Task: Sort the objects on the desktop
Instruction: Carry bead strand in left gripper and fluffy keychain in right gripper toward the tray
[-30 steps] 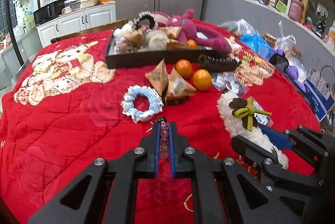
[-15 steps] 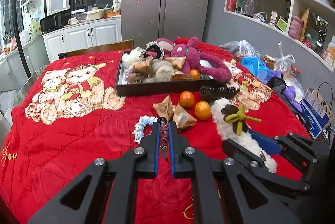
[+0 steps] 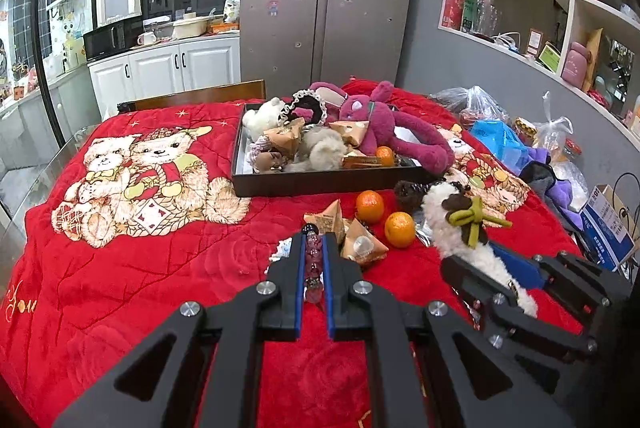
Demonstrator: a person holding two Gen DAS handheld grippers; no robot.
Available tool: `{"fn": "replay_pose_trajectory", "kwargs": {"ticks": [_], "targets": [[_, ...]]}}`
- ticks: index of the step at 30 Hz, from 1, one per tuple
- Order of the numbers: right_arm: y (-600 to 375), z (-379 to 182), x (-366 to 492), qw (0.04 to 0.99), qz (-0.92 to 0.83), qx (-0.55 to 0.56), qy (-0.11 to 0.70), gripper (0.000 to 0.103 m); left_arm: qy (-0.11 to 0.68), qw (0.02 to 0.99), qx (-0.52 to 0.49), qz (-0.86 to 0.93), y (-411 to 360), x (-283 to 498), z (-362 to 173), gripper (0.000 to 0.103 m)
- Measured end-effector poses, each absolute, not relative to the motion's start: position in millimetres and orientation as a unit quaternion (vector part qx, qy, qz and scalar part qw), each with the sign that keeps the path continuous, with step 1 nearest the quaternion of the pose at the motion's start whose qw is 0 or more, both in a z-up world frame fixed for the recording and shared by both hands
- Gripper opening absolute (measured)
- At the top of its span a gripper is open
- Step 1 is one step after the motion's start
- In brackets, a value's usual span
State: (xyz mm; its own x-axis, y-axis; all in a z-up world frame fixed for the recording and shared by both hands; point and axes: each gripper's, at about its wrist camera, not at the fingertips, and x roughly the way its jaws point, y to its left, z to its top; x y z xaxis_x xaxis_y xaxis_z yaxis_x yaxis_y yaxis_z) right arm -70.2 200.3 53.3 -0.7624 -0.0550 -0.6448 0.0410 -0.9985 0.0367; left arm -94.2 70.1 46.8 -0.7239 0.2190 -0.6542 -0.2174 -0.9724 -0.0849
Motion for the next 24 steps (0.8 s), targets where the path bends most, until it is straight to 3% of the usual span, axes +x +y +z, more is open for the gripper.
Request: {"fn": "replay_pose_trajectory", "kwargs": {"ticks": [24], "targets": [[227,83,-176,-0.007,-0.941,0.337,-0.009,0.032,0.024,0.107,-0.341,0.934,86,-208,82,0.008]]}}
